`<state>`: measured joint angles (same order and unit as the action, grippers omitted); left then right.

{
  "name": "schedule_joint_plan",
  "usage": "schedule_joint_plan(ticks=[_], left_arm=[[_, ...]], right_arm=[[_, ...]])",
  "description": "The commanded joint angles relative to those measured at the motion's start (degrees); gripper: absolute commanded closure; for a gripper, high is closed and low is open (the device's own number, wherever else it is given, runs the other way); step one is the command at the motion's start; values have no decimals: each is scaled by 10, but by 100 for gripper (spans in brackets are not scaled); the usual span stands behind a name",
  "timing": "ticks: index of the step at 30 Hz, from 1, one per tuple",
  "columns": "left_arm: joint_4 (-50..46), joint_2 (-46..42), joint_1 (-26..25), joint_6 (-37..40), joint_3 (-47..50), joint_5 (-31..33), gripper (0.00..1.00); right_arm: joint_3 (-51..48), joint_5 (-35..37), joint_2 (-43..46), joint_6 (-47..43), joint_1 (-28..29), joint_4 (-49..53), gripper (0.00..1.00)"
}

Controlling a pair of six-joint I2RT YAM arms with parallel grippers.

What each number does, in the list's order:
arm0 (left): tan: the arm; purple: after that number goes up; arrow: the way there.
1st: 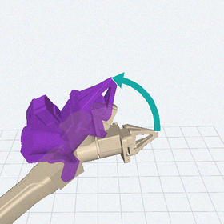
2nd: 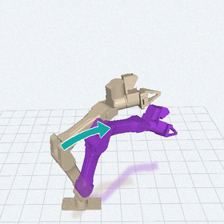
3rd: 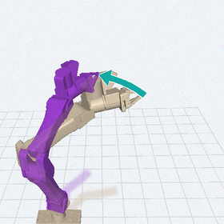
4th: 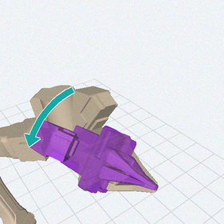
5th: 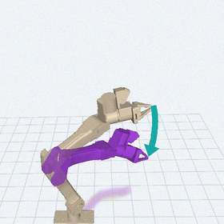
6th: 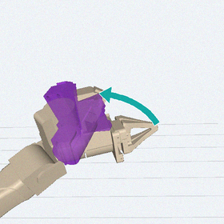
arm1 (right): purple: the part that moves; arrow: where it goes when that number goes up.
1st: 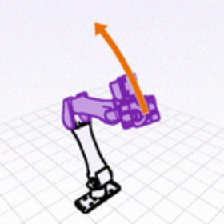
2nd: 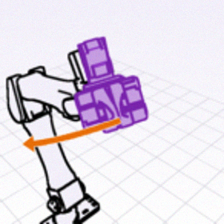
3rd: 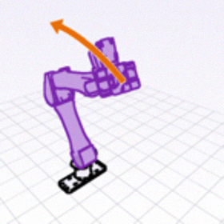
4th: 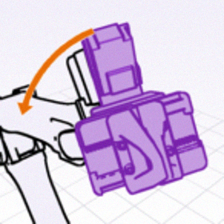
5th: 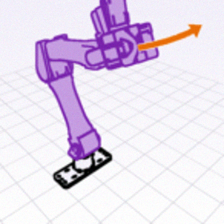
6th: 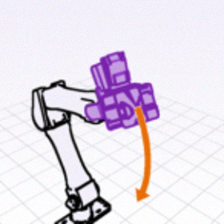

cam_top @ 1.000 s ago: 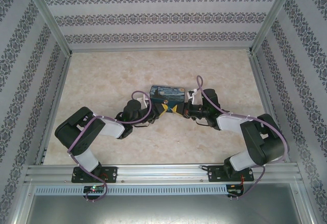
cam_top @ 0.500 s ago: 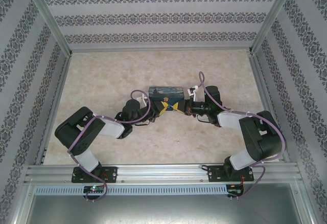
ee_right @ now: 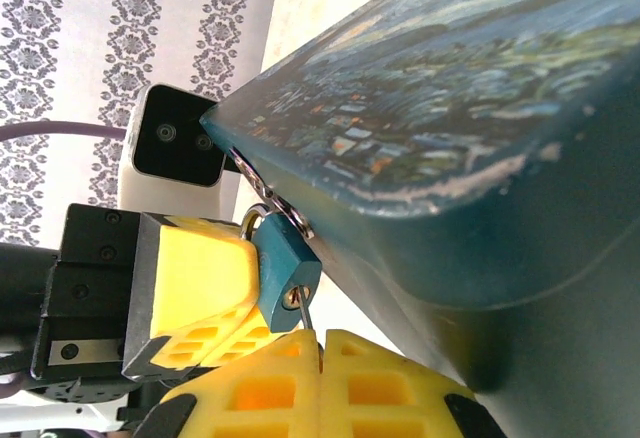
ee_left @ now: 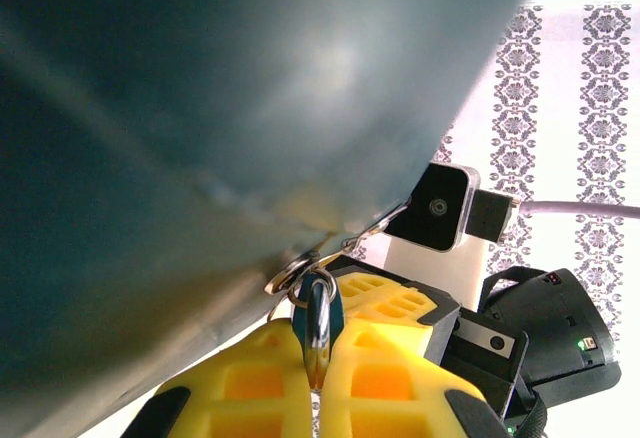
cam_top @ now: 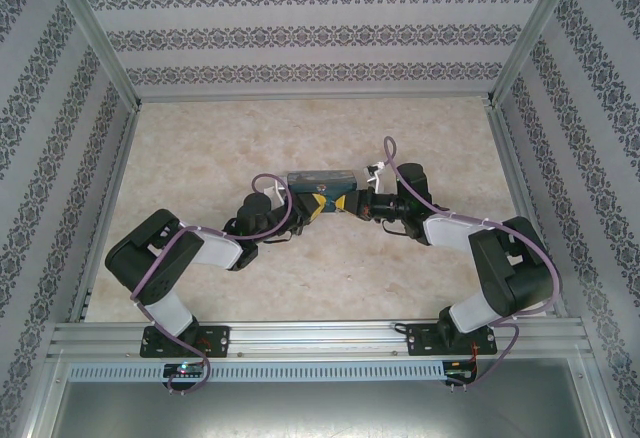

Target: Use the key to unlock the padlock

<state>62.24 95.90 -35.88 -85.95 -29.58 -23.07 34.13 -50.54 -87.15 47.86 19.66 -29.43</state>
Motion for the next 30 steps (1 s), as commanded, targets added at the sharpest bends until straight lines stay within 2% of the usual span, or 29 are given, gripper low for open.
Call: schedule_joint_plan(ticks=[1, 5, 23, 30], left_arm=[[71, -23, -17, -4, -11, -70, 100], [70, -22, -17, -2, -11, -71, 100], [69, -21, -18, 3, -4, -73, 100], [71, -21, -18, 1, -4, -70, 100]], right_arm=[[9, 50, 13, -38, 8, -18, 100], [11, 59, 10, -29, -2, -30, 100], [48, 11, -24, -9, -27, -34, 100], [48, -26, -53, 46, -18, -60, 100]])
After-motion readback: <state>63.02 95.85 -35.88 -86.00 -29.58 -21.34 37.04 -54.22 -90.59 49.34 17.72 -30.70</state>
